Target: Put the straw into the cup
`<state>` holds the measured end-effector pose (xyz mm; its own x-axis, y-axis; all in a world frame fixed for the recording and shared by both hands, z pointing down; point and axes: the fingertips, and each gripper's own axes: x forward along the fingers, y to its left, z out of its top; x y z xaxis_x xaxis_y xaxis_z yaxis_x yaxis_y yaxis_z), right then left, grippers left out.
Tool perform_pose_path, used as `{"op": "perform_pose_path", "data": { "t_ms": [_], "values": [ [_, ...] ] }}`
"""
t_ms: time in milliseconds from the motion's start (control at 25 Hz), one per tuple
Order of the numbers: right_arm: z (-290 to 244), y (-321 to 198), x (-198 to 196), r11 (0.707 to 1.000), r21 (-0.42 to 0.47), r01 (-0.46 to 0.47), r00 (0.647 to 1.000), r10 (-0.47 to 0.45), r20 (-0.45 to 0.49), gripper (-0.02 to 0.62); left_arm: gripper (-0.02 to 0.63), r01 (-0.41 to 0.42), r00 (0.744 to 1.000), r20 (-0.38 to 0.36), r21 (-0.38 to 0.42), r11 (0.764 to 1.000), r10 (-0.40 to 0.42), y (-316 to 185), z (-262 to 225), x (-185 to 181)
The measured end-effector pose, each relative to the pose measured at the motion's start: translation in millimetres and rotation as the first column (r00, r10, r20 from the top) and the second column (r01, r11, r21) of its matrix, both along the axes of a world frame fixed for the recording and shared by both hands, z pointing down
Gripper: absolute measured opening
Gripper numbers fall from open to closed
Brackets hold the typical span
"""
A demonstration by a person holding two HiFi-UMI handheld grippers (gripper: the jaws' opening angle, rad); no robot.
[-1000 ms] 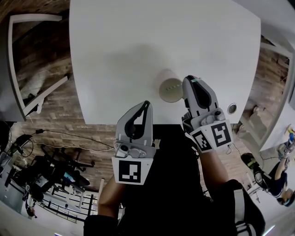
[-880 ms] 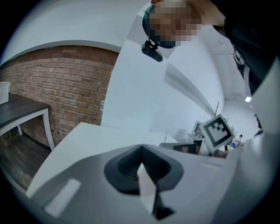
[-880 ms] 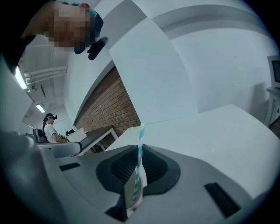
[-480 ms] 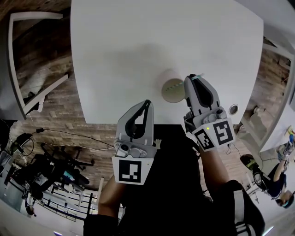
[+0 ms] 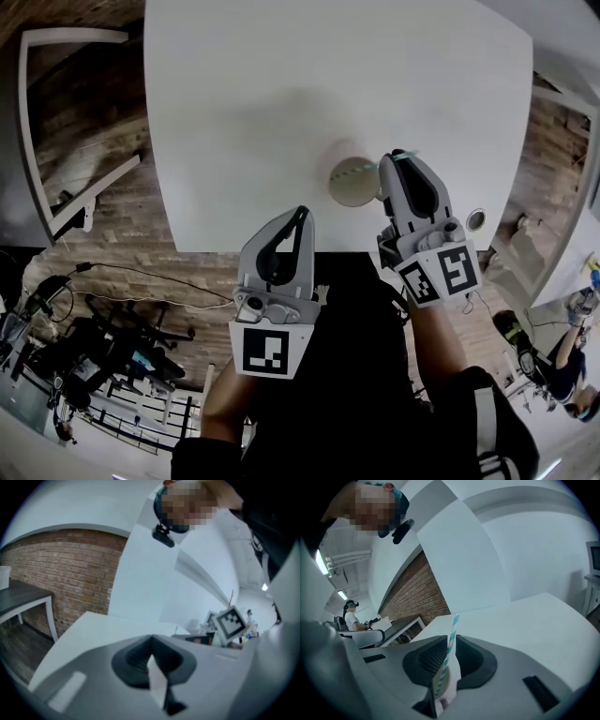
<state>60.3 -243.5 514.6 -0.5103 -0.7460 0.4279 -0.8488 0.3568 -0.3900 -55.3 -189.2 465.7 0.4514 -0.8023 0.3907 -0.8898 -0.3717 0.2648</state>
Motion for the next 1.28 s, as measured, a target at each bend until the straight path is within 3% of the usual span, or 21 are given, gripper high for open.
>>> {"op": "perform_pose_path", "data": {
  "t_ms": [480,720,1080,1280],
  "values": [
    [-17,18,21,0.996,0.033,-0.086,0.996,0.086,-0.008,0.055,0.003,-0.018,1.000,-0.003,0.042,0.999,0.019,22,-19,4],
    [-50,32,23,0.991,0.084,-0.106,0.994,0.106,0.002,0.048,0.003,-0.037,0.999,-0.009,0.091,0.995,0.038,35,-43,3],
    [-103,77,4,0.989,0.123,-0.089,0.996,0.090,-0.002,0.011,0.003,-0.056,0.997,-0.052,0.147,0.988,0.064,72,-87,-8],
    [-131,108,-12,0.982,0.170,-0.083,0.996,0.086,-0.008,0.008,0.003,-0.057,0.996,-0.054,0.226,0.972,0.071,97,-118,-23]
  ]
}}
